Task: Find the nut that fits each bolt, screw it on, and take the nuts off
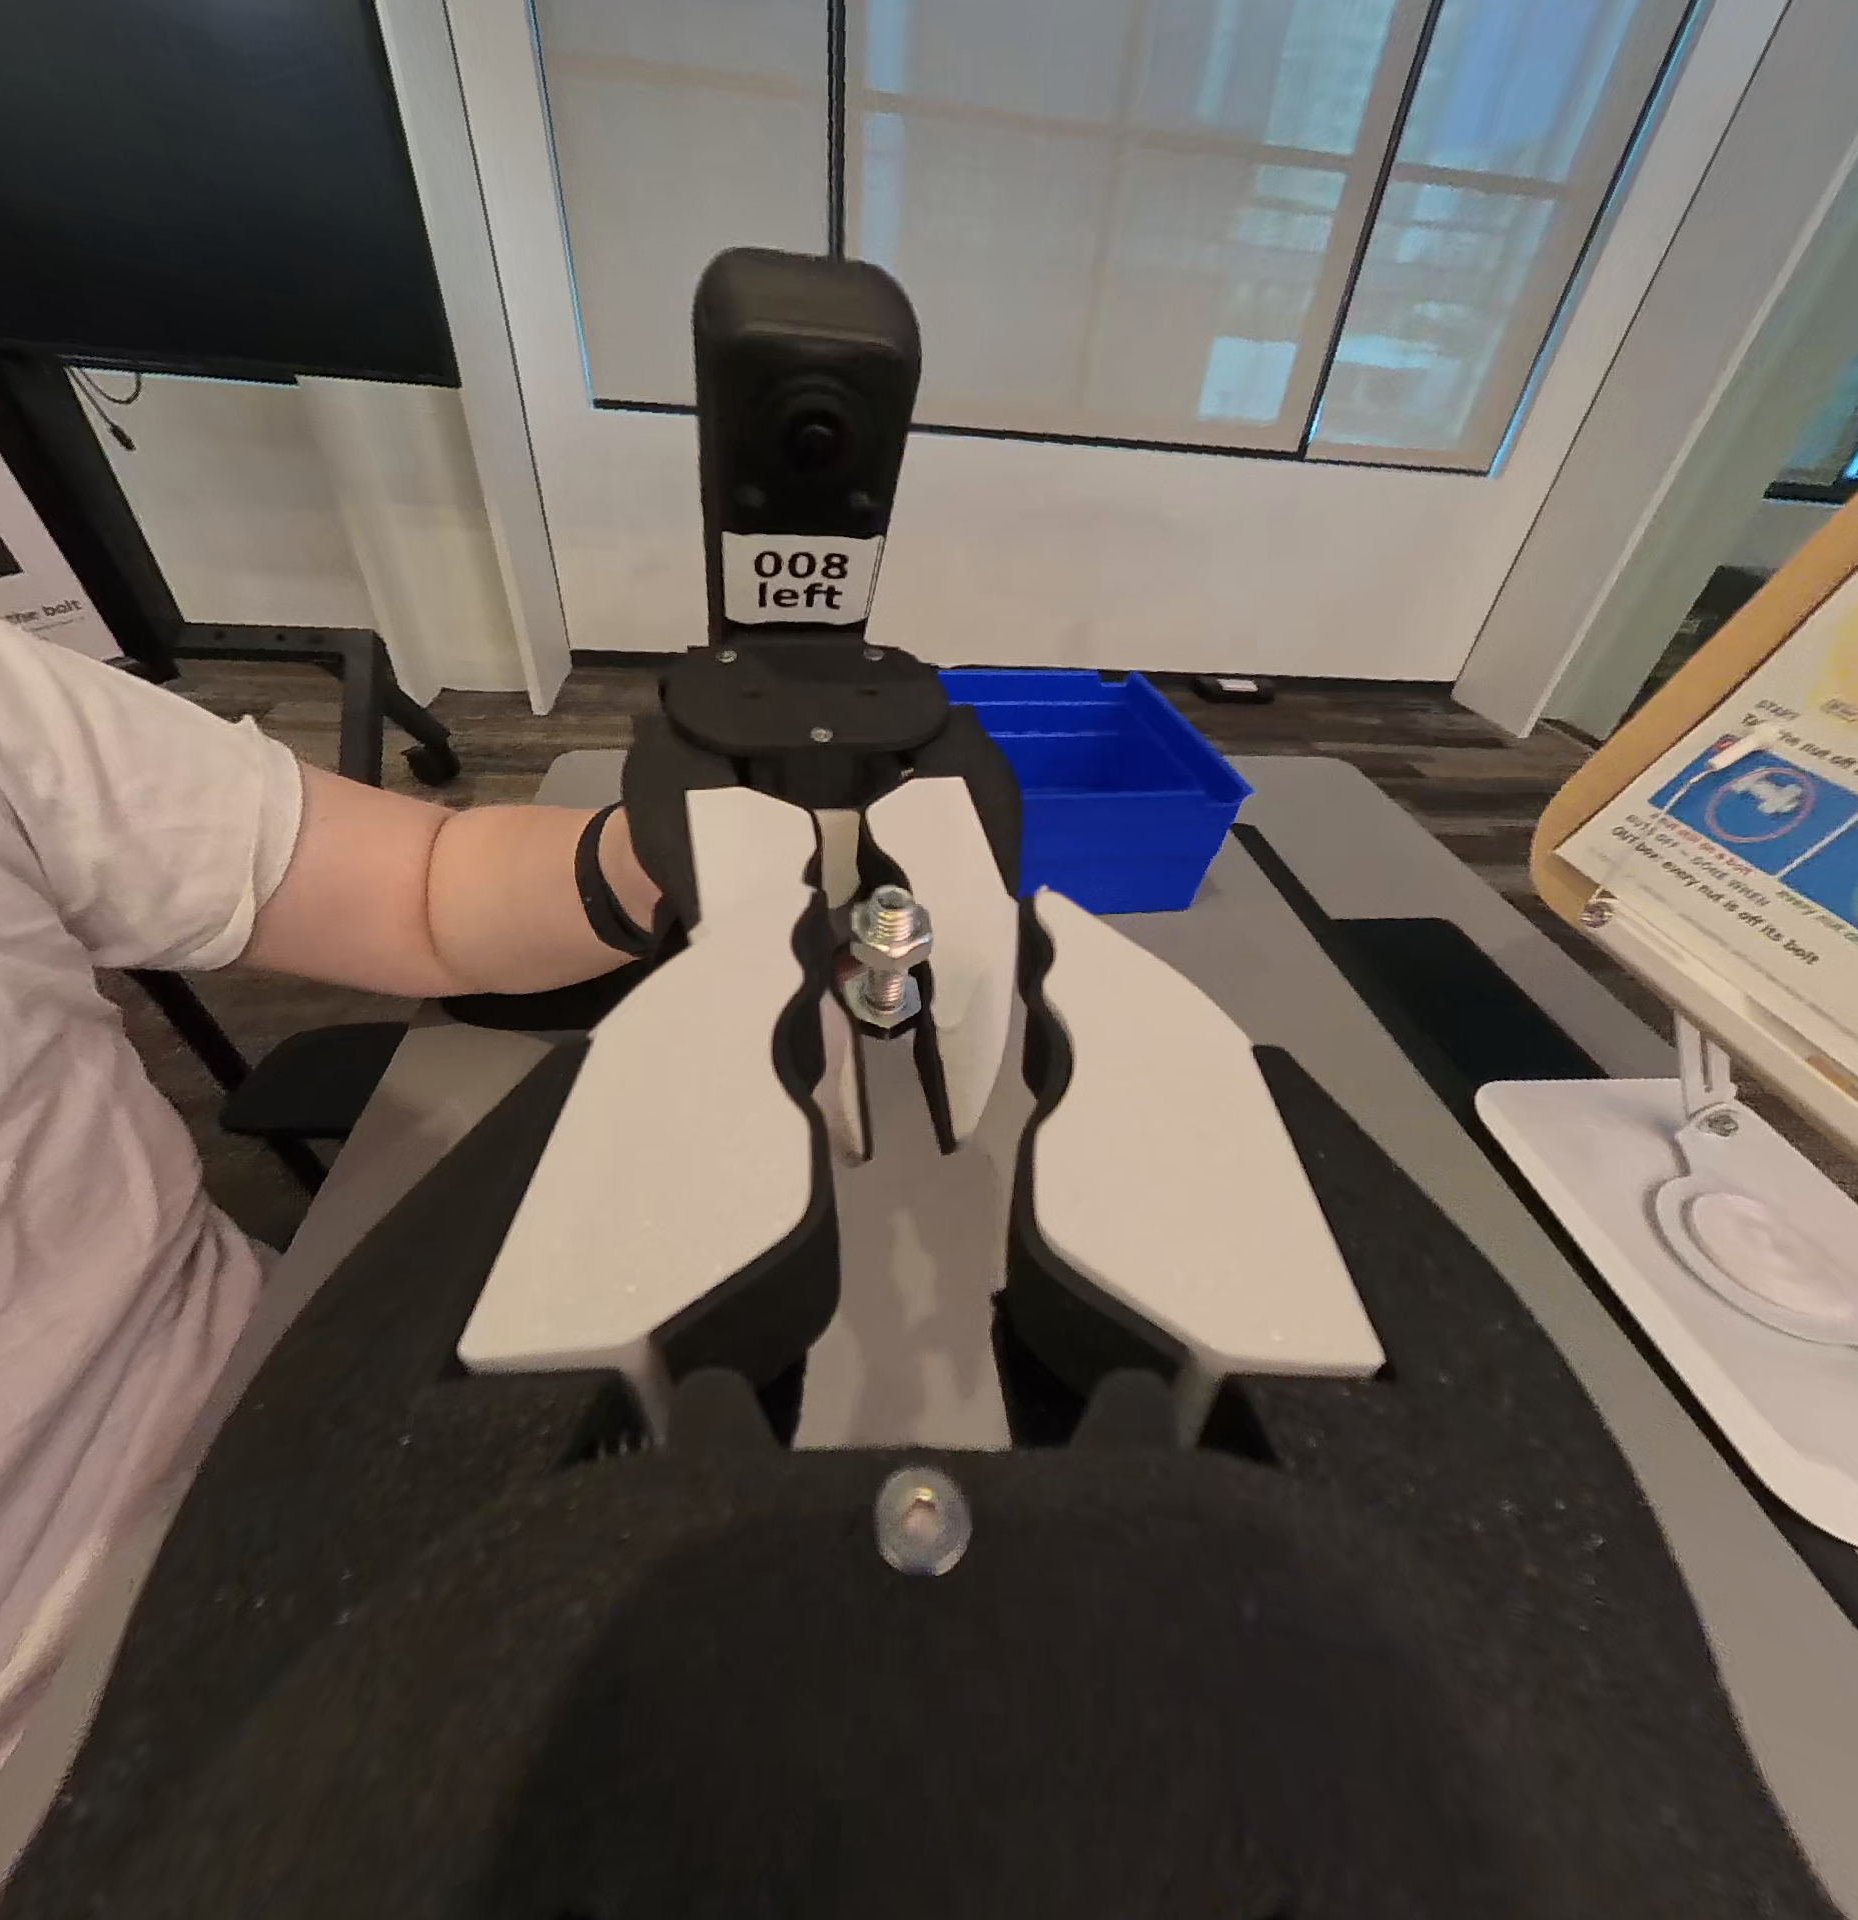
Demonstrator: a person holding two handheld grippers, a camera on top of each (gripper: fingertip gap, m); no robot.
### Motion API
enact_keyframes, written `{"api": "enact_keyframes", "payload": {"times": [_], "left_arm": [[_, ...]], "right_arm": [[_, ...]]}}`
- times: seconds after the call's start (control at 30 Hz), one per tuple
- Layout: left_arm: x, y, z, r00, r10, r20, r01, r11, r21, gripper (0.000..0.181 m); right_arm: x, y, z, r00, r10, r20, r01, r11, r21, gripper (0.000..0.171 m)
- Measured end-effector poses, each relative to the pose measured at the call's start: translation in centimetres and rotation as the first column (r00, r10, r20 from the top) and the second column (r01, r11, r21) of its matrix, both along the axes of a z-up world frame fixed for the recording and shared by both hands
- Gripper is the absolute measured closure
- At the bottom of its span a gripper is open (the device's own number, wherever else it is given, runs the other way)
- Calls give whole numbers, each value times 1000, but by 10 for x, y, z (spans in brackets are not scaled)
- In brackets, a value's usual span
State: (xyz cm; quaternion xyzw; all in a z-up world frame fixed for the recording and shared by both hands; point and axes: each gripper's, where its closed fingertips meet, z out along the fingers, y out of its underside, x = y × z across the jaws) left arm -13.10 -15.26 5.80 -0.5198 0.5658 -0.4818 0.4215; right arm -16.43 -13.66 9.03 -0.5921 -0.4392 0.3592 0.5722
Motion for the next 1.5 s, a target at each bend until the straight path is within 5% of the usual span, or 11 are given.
{"api": "enact_keyframes", "payload": {"times": [0.73, 0.87, 1.03, 1.3, 1.5], "left_arm": [[-6, -12, 14, 997, -61, 44, 62, 998, -24, 169], [-4, -16, 13, 996, -75, 43, 76, 997, -28, 169], [-6, -14, 16, 997, -60, 47, 61, 998, -27, 169], [-4, -16, 14, 996, -70, 46, 71, 997, -23, 169], [-3, -19, 4, 997, -70, -32, 72, 997, 33, 169]], "right_arm": [[14, -16, 22, 975, 150, -165, -162, 985, -64, 147], [-4, -17, 9, 994, 103, -39, -104, 994, -24, 138], [8, -11, 11, 989, 113, -93, -120, 990, -72, 134], [-2, -24, 9, 976, 198, -93, -205, 976, -74, 157], [-5, -26, 2, 984, 176, 7, -175, 983, -47, 157]]}}
